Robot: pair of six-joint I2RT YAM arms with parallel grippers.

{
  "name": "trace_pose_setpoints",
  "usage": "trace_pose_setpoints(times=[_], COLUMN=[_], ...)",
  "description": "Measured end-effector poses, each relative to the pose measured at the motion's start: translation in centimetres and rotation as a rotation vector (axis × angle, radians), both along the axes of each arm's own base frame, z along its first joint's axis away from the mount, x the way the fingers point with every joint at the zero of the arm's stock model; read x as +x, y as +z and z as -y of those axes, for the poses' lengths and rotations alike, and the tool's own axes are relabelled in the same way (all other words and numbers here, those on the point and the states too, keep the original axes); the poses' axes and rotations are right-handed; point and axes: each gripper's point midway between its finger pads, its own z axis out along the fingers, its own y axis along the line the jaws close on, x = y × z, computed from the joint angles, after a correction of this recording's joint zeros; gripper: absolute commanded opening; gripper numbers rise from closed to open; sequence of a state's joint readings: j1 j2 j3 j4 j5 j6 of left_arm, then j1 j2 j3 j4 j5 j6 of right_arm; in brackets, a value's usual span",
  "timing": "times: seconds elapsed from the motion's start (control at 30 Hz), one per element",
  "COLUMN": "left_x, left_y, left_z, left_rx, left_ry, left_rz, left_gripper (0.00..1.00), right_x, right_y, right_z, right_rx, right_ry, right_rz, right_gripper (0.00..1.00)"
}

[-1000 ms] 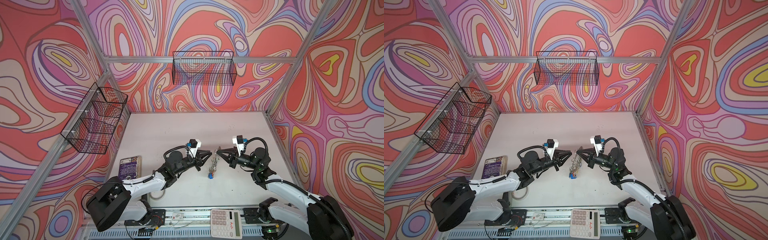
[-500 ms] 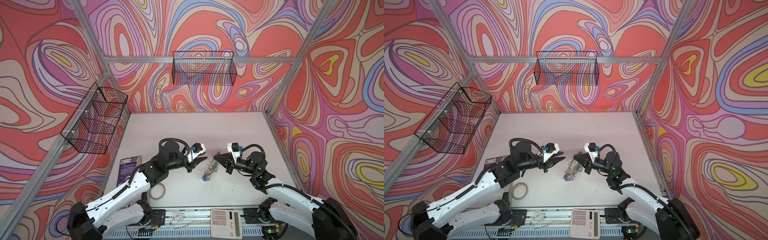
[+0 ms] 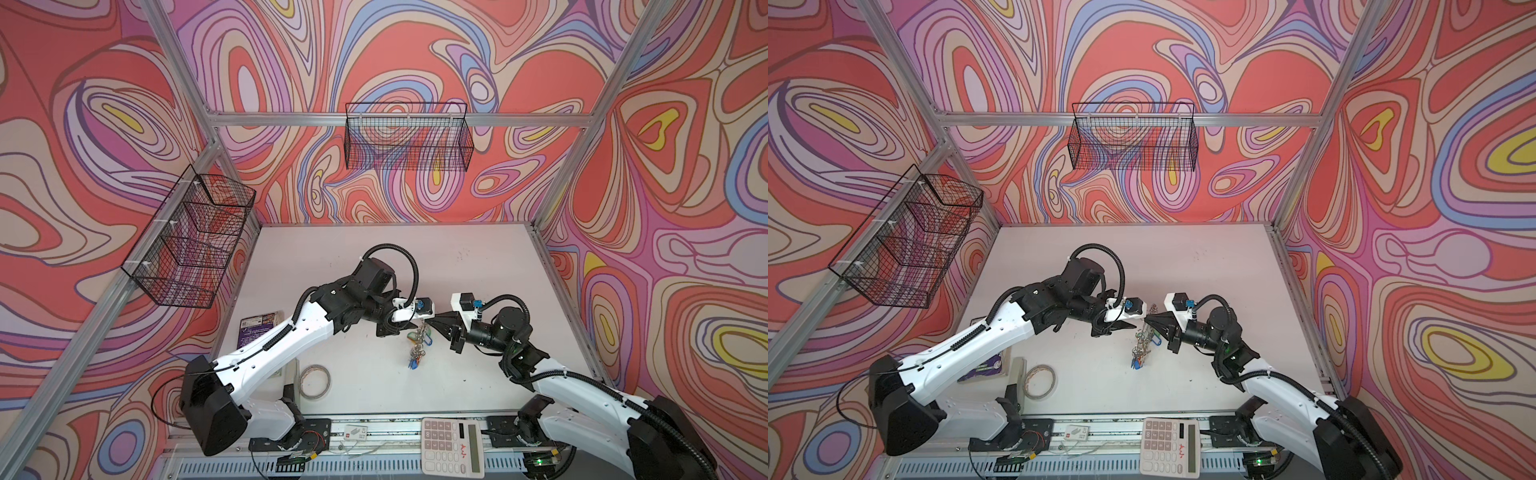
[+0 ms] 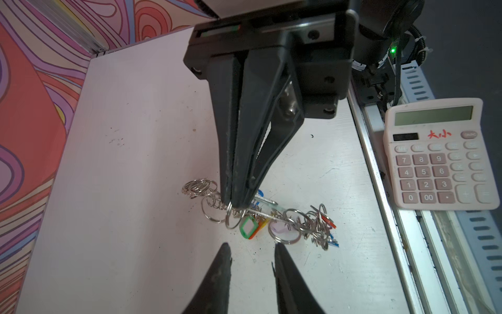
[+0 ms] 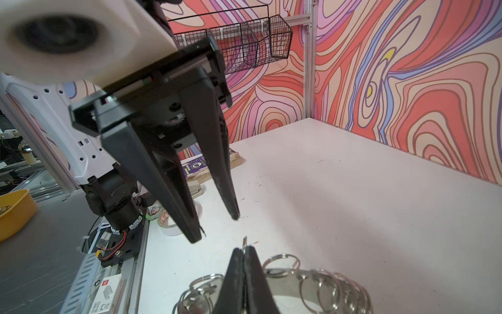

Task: Attach keys to a key ring
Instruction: Insert the key into the keyring.

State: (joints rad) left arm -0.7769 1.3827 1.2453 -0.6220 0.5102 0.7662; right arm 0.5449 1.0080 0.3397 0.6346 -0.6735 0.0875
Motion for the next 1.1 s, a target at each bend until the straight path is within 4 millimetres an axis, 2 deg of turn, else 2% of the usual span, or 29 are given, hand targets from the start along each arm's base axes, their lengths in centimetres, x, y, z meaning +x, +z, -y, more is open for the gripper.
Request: trace_pose_setpoints(times=[0.7, 0.93, 1.1], left_x=[0.2, 1.4, 1.1], left_y=[-0.8, -0.1, 0.2], left_z=[0.8, 0.0, 0.0], left_rx=[0.019, 0.006, -0.005], left_ry=[-0.032, 0.008, -0.003], left_rz=[-0.048, -0.024, -0.035], left_gripper=[0.3, 0.31, 0.3], right_x=[0.1, 0.0, 0.0], right_y=[0.0, 0.0, 0.0], right_z=[0.0, -0.1, -0.1], right_rx=[0.0, -0.001, 0.0], right_ry=[-0.006, -0.003, 0.001], right_rz=[0.001, 0.0, 0.0], right_gripper=[0.0, 0.0, 0.0])
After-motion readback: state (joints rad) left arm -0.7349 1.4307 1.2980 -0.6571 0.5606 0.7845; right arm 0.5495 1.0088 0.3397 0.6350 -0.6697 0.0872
